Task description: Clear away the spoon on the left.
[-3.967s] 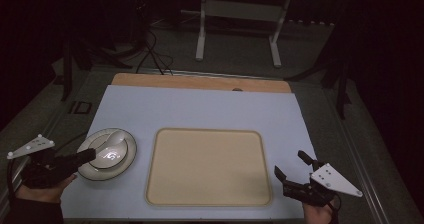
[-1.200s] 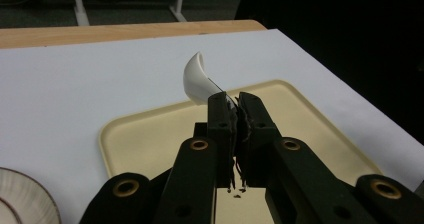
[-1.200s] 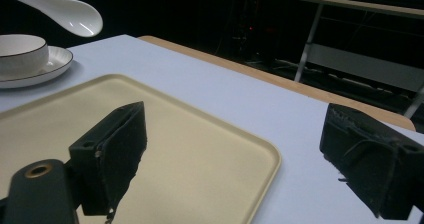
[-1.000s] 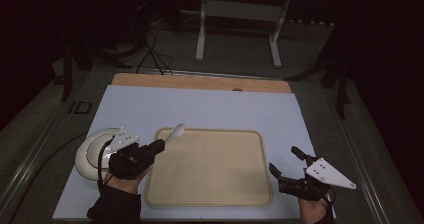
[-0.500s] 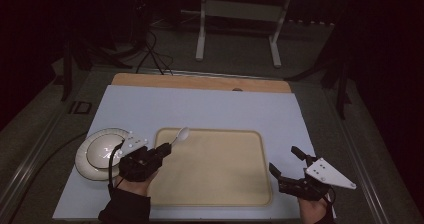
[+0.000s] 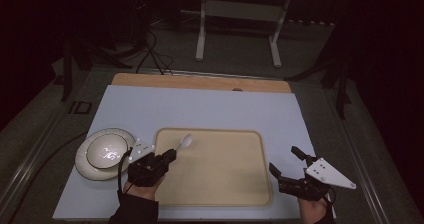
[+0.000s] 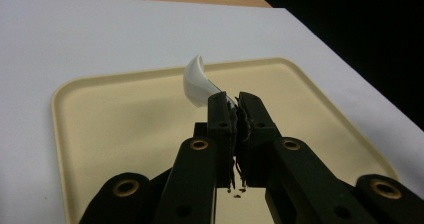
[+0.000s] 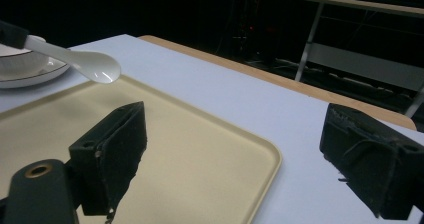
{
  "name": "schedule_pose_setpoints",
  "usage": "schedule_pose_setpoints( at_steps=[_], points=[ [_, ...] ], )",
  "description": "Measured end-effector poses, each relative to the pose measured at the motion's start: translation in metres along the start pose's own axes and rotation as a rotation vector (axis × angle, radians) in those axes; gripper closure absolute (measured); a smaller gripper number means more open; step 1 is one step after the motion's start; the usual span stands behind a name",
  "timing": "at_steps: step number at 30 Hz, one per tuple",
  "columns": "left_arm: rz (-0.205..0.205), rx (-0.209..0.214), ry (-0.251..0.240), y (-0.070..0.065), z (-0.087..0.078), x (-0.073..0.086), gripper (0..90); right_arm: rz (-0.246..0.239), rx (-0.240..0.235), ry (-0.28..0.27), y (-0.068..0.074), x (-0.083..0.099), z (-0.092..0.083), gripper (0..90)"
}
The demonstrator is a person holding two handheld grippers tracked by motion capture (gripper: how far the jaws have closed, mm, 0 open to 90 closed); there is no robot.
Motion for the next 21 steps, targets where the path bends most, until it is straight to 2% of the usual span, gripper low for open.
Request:
schedule_pose_setpoints(
  at_steps=[4,6,8,10,12,14,21],
  points=[
    [0.005,-0.063,-0.017,0.002,0.005,0.009,86.2,0.001,-0.001,-0.002,0.0,0.0,0.0,11.5],
    [0.002,-0.07,-0.023,0.002,0.009,0.013,86.2,0.0,-0.002,-0.001,0.0,0.0,0.0,11.5],
    [0.023,-0.092,-0.025,0.001,0.014,0.017,86.2,0.0,-0.003,-0.001,0.0,0.0,0.0,11.5],
    [0.007,-0.087,-0.022,0.002,0.017,0.019,86.2,0.0,-0.003,-0.002,0.0,0.0,0.0,11.5],
    [0.018,-0.108,-0.025,0.003,0.019,0.02,86.2,0.001,-0.003,-0.002,0.0,0.0,0.0,11.5],
    [-0.001,-0.107,-0.023,0.004,0.021,0.022,86.2,0.001,-0.003,-0.001,0.0,0.0,0.001,11.5],
    [0.006,-0.126,-0.003,0.005,0.03,0.03,86.2,0.001,-0.003,-0.001,0.0,0.0,0.0,11.5]
  ],
)
Point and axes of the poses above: each handheld gripper's, and its own axes: z roughly forward along the jaws, x roughly out of its underside, y roughly to its left, the point moved 7 cm from there along z, roughly forward along the jaws, and after that the axes turned 15 degrees about -x, right-handed, at the moved point
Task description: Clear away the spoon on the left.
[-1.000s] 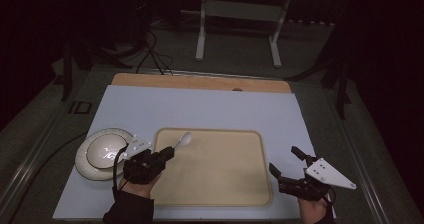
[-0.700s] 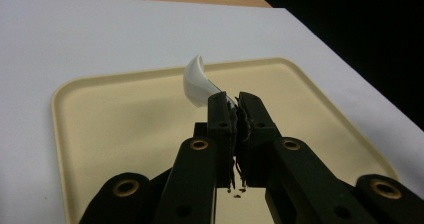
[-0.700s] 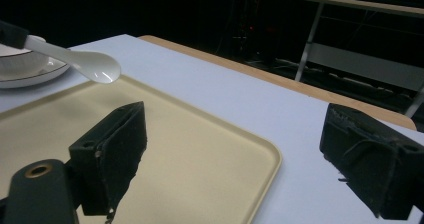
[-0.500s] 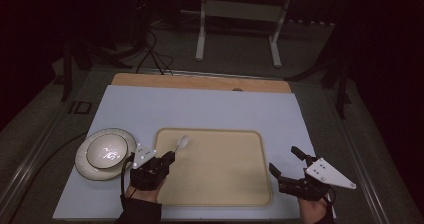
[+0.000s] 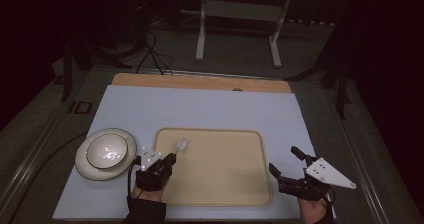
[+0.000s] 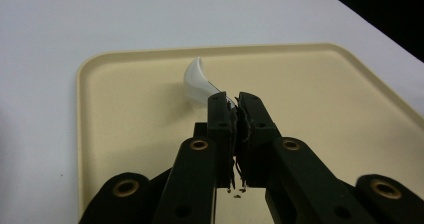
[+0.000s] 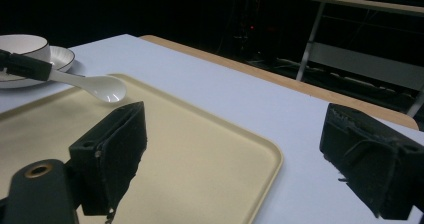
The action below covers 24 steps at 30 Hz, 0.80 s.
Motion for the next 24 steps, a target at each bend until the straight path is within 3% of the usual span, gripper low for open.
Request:
schedule_pose_setpoints(
  at_steps=[11,24],
  points=[
    [0.011,-0.006,0.018,-0.003,0.002,0.011,85.9,-0.001,0.002,0.002,0.0,0.0,0.0,11.5],
    [0.028,-0.007,0.086,-0.008,0.007,0.033,84.8,0.002,0.004,0.005,0.0,0.001,0.0,11.5]
  ],
)
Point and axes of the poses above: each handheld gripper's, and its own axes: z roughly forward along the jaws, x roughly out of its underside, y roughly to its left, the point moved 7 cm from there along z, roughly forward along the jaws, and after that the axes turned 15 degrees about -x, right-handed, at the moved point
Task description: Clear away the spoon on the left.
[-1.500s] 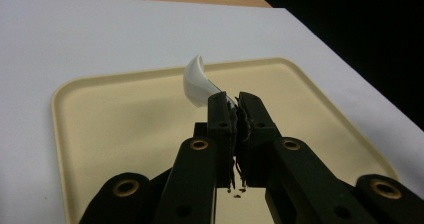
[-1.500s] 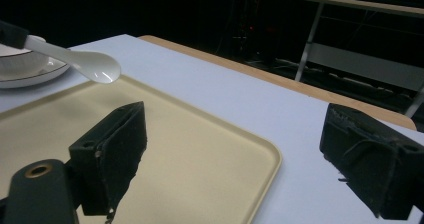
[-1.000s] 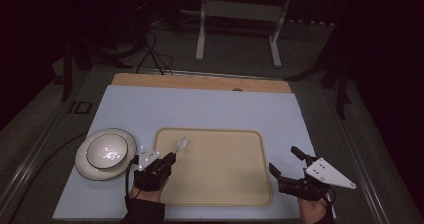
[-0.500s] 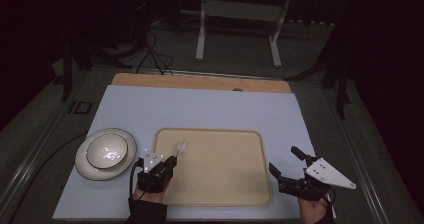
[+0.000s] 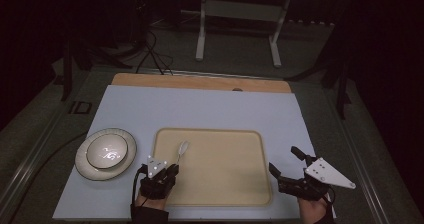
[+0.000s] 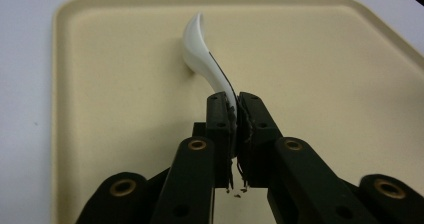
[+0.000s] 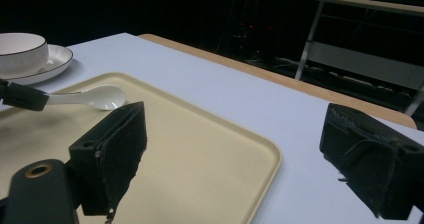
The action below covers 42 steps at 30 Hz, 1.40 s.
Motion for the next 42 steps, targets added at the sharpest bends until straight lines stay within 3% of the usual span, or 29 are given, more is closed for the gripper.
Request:
schedule_pose_setpoints(
  at_steps=[9,26,42],
  points=[
    [0.029,-0.016,0.042,-0.002,0.005,0.013,83.5,0.004,-0.001,0.001,0.0,0.0,0.0,11.5],
    [0.038,-0.01,0.111,-0.004,0.013,0.025,77.0,0.006,-0.003,0.003,0.0,0.001,0.0,11.5],
    [0.042,0.016,0.116,-0.007,0.013,0.026,69.0,0.011,-0.012,0.003,0.0,0.001,0.0,11.5]
  ],
)
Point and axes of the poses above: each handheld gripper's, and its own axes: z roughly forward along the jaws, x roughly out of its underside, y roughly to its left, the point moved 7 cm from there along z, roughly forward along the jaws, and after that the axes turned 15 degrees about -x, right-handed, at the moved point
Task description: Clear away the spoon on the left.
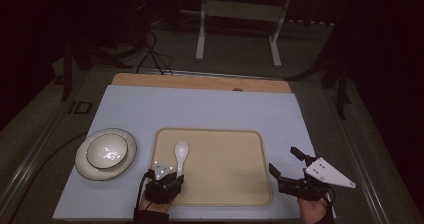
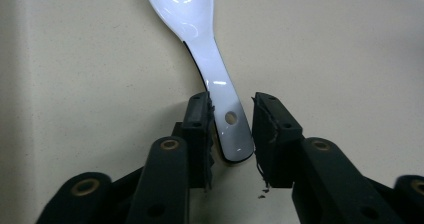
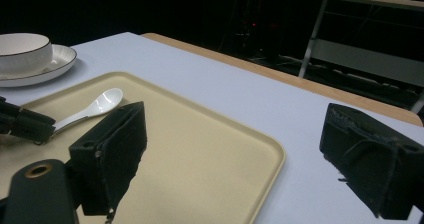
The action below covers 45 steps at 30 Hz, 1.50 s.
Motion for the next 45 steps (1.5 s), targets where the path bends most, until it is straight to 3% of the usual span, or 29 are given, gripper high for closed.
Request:
schedule_pose_setpoints(
  at_steps=[9,16,21,28,34,37,40,45],
  points=[
    [0.006,0.002,-0.004,0.0,-0.004,-0.003,65.4,0.002,0.002,-0.001,0.0,0.0,-0.001,11.5],
    [0.007,0.035,-0.031,0.001,-0.015,-0.017,63.4,0.001,0.003,0.0,0.0,0.0,-0.001,11.5],
    [0.035,0.039,-0.058,0.002,-0.024,-0.033,60.5,0.0,0.006,0.001,0.0,0.001,-0.002,11.5],
    [0.088,0.073,-0.042,0.002,-0.03,-0.045,56.0,0.003,0.011,0.001,0.0,0.001,-0.003,11.5],
    [0.12,0.114,-0.026,0.003,-0.032,-0.052,40.4,0.004,0.011,0.002,0.0,0.001,-0.004,11.5],
    [0.123,0.152,0.005,0.004,-0.031,-0.054,24.3,0.005,0.012,0.003,0.0,0.002,-0.004,11.5],
    [0.134,0.142,0.015,0.007,-0.031,-0.056,17.6,0.003,0.012,0.004,-0.001,0.002,-0.003,11.5],
    [0.143,0.18,0.013,0.01,-0.031,-0.059,9.0,0.004,0.013,0.007,0.0,0.002,-0.003,11.5]
  ],
)
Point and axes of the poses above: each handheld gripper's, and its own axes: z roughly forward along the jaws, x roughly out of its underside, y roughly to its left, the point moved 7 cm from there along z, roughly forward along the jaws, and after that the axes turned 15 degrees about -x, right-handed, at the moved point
